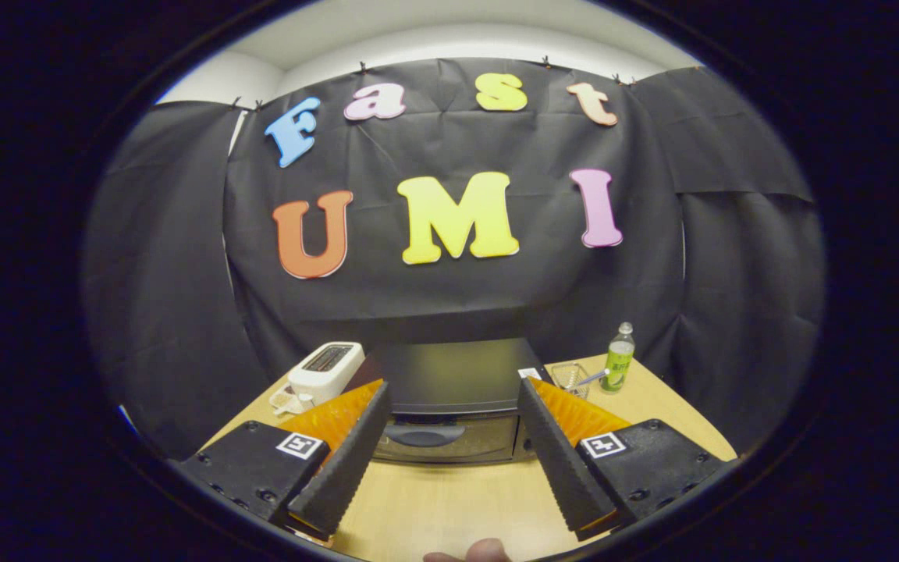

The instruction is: Open the toaster oven, put the food inside, and close the toaster oven door.

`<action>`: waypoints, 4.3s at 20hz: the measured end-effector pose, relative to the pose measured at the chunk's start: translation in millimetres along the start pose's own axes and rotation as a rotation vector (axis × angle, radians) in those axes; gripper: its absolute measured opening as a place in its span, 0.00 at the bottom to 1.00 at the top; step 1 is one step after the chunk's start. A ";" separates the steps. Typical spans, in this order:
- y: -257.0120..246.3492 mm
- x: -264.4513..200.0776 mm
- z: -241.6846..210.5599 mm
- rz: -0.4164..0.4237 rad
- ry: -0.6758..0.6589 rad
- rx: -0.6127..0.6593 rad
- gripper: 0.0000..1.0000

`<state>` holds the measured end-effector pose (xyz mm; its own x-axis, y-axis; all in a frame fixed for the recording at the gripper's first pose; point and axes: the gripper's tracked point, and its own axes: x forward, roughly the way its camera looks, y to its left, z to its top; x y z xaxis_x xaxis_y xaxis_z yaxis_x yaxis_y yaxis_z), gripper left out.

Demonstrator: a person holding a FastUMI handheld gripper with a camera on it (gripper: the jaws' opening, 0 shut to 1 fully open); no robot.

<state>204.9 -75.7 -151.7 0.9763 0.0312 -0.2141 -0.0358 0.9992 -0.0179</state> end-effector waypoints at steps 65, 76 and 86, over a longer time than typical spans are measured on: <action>19.5 -121.0 -121.0 0.320 0.655 0.225 1.00; 129.2 -125.5 -198.1 0.506 1.017 0.547 0.97; 172.9 -115.8 -258.2 0.557 1.188 0.518 0.81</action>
<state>30.6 87.0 -382.2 0.0914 0.6400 -0.7629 -0.0170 0.7670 0.6414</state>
